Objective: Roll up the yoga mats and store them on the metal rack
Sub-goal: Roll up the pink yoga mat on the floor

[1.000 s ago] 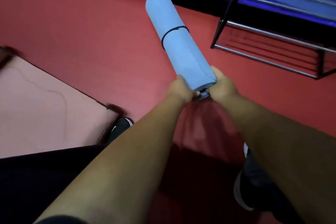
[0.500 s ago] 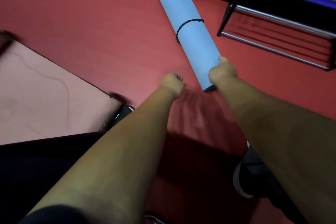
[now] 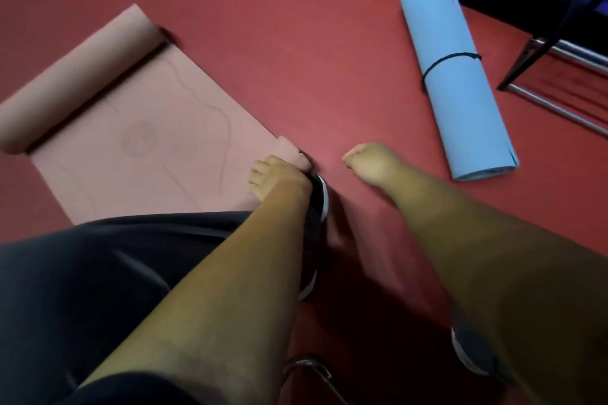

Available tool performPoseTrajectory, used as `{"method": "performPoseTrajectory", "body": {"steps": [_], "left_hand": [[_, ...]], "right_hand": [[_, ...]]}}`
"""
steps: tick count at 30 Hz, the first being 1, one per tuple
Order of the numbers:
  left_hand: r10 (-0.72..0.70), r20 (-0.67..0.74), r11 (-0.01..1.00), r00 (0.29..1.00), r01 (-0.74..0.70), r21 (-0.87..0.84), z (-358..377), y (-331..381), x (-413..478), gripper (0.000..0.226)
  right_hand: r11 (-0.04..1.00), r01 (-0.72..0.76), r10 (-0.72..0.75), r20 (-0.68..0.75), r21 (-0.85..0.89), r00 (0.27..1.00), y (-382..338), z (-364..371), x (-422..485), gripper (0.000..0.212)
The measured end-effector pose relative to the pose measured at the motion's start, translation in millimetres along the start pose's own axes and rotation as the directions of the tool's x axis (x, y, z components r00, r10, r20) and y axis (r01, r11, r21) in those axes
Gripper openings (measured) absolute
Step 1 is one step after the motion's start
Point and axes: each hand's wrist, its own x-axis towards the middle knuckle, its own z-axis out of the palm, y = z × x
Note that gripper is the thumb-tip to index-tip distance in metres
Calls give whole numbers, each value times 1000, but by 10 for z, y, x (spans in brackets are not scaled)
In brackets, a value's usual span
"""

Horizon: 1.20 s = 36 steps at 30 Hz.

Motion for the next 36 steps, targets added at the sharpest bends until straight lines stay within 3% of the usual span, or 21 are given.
{"method": "performPoseTrajectory", "body": {"steps": [3,4,8,11,15,18,25,30,36], "left_hand": [[-122,115,992,986,121,24,-156,-119,118,101],[-144,117,989,983,141,35,-108,-197,277,124],[-326,103,939,940,309,151,73,-558,825,138],[-336,161,930,928,299,215,103,-741,1011,141],[-184,213,968,960,140,206,152,-767,1101,111],[-133,222,979,966,92,183,143,-720,1118,96],[158,99,987,983,-159,4,-38,-390,1102,54],[279,34,960,960,-278,-16,-96,-184,1089,58],[448,-24,891,894,-444,91,-159,69,1032,38]], "right_hand": [[998,47,-42,84,-52,996,-207,309,166,12],[996,62,-58,79,-59,995,-277,402,233,15],[997,74,-76,172,18,982,-448,714,441,57],[993,118,-107,271,-26,957,-411,909,594,47],[990,137,-130,230,-16,964,-339,1056,787,16],[985,173,-174,202,26,964,-341,1103,893,27],[970,188,-180,-64,153,982,-414,776,995,37],[942,111,-110,-23,317,994,-173,665,1082,37],[866,101,-88,-49,489,995,255,634,1132,41]]}}
